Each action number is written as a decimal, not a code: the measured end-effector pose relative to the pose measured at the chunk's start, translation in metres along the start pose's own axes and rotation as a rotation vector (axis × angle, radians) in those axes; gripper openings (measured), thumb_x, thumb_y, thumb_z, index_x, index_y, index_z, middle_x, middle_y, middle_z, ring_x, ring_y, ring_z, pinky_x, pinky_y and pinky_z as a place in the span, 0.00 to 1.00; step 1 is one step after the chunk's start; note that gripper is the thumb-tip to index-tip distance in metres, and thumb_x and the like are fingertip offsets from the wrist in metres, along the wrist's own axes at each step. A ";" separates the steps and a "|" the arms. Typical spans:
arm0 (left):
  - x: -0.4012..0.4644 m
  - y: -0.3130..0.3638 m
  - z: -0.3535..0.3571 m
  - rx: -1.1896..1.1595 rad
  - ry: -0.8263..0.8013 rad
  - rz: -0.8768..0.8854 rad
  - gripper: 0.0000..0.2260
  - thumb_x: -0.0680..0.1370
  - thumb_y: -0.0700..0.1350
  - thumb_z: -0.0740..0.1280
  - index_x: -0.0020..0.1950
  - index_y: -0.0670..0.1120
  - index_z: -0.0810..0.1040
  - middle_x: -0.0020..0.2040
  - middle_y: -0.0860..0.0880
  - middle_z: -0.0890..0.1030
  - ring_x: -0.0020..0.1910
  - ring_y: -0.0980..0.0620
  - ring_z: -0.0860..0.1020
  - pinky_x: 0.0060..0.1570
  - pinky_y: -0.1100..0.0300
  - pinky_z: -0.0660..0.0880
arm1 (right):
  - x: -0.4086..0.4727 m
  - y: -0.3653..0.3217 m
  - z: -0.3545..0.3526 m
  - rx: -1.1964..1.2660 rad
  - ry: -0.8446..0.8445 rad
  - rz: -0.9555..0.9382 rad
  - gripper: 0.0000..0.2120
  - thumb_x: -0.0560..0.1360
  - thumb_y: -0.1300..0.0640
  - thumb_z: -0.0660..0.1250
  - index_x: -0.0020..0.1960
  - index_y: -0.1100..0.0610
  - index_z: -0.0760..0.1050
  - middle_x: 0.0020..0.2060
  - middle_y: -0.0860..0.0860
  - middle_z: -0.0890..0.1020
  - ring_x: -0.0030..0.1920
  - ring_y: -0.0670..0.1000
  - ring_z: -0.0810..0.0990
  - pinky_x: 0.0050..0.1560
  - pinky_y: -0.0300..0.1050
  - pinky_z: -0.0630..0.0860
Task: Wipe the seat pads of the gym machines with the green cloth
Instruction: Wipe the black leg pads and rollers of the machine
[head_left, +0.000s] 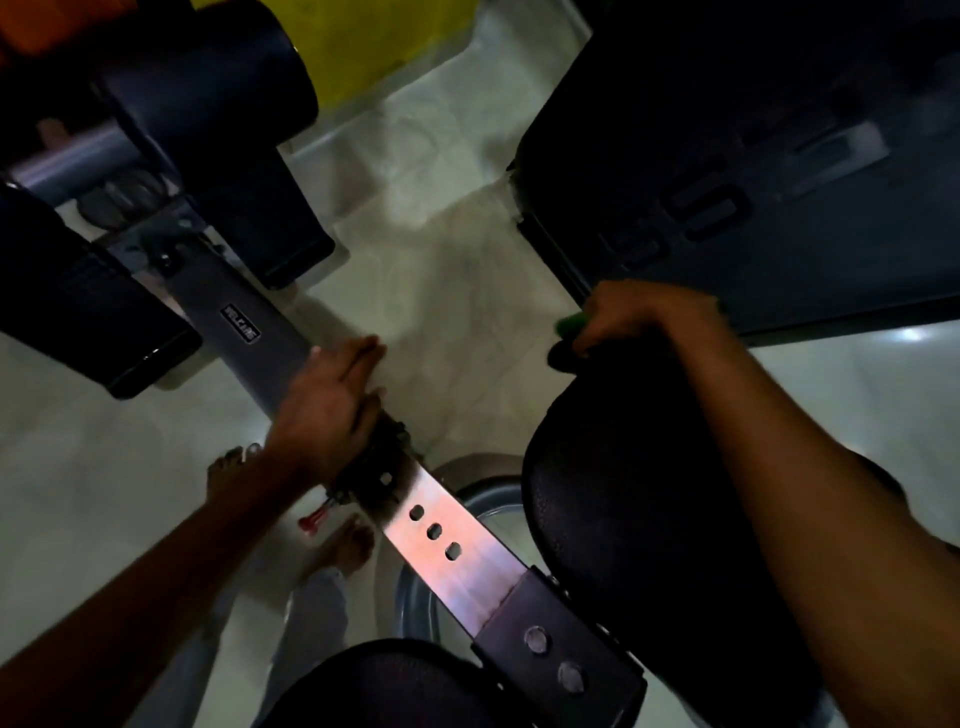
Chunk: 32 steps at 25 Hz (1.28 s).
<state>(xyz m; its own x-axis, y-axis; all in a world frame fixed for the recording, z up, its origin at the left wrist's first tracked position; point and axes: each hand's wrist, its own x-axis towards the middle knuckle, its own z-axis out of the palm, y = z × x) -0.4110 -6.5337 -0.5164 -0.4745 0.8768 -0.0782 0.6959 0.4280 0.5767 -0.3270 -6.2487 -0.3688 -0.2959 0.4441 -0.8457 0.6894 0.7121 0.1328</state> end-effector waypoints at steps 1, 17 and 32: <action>-0.002 -0.009 0.001 0.000 -0.033 -0.038 0.27 0.75 0.51 0.52 0.64 0.34 0.73 0.62 0.34 0.75 0.58 0.32 0.75 0.61 0.35 0.67 | 0.000 -0.016 0.005 -0.121 -0.005 -0.013 0.15 0.67 0.47 0.72 0.46 0.55 0.77 0.48 0.54 0.81 0.44 0.55 0.79 0.43 0.43 0.72; -0.005 -0.017 0.000 -0.041 -0.073 -0.037 0.27 0.75 0.54 0.49 0.57 0.38 0.78 0.55 0.37 0.80 0.53 0.36 0.78 0.51 0.46 0.76 | -0.019 -0.090 0.042 -0.621 -0.130 -0.012 0.27 0.73 0.44 0.67 0.68 0.55 0.68 0.65 0.56 0.72 0.63 0.58 0.74 0.63 0.54 0.69; -0.019 -0.028 -0.005 -0.146 -0.097 0.001 0.29 0.78 0.58 0.50 0.67 0.40 0.72 0.63 0.40 0.76 0.61 0.41 0.73 0.58 0.51 0.71 | -0.028 -0.106 0.060 -0.818 -0.074 0.031 0.24 0.78 0.44 0.60 0.70 0.56 0.67 0.68 0.55 0.71 0.66 0.58 0.70 0.66 0.60 0.64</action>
<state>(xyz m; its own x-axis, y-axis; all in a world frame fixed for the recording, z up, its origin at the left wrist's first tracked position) -0.4244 -6.5636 -0.5270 -0.4145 0.8973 -0.1515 0.6071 0.3967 0.6885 -0.3520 -6.3695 -0.3905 -0.2204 0.4530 -0.8639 -0.0116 0.8844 0.4667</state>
